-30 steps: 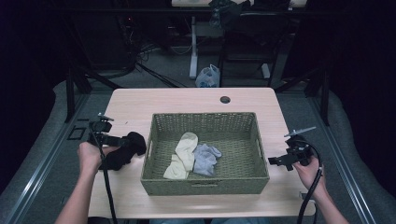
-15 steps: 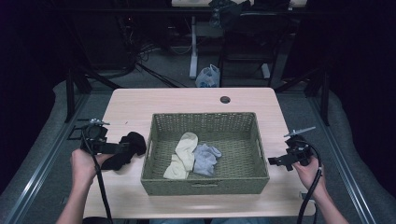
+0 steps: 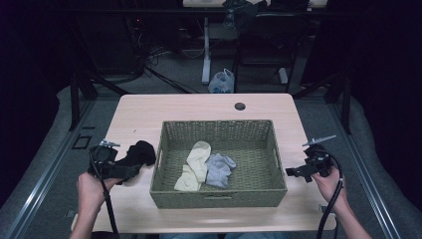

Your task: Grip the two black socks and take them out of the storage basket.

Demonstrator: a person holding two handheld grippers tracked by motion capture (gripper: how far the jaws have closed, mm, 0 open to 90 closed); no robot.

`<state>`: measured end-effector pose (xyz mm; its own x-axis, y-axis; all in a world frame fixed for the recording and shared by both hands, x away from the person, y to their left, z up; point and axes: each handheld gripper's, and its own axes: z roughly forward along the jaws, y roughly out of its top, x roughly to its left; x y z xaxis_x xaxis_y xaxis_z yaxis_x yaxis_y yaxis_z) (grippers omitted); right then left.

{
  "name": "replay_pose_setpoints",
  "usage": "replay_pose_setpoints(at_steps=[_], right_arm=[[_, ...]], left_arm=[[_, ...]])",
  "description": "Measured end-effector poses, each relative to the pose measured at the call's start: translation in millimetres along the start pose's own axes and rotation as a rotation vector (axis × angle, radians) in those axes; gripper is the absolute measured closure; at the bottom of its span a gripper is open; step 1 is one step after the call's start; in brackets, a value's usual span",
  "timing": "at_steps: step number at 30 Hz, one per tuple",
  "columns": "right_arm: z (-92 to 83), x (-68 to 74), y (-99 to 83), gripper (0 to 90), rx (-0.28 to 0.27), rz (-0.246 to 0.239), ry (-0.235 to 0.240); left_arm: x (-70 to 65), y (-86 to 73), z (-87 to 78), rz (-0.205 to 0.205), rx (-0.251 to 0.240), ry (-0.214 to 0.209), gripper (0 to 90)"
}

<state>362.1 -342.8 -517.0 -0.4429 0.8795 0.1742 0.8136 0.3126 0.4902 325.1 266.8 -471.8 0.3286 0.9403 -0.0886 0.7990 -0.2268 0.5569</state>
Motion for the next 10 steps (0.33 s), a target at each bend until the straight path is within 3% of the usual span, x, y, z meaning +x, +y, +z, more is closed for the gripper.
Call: replay_pose_setpoints(at_steps=[5,10], right_arm=[[-0.3,0.4,0.1,0.3,-0.003,-0.001,-0.004],[-0.3,0.1,0.1,0.3,-0.004,-0.001,0.000]], left_arm=[[2.3,-12.7,2.6,-0.030,0.002,0.002,3.4],[7.6,-12.2,5.0,-0.040,-0.006,0.018,3.6]])
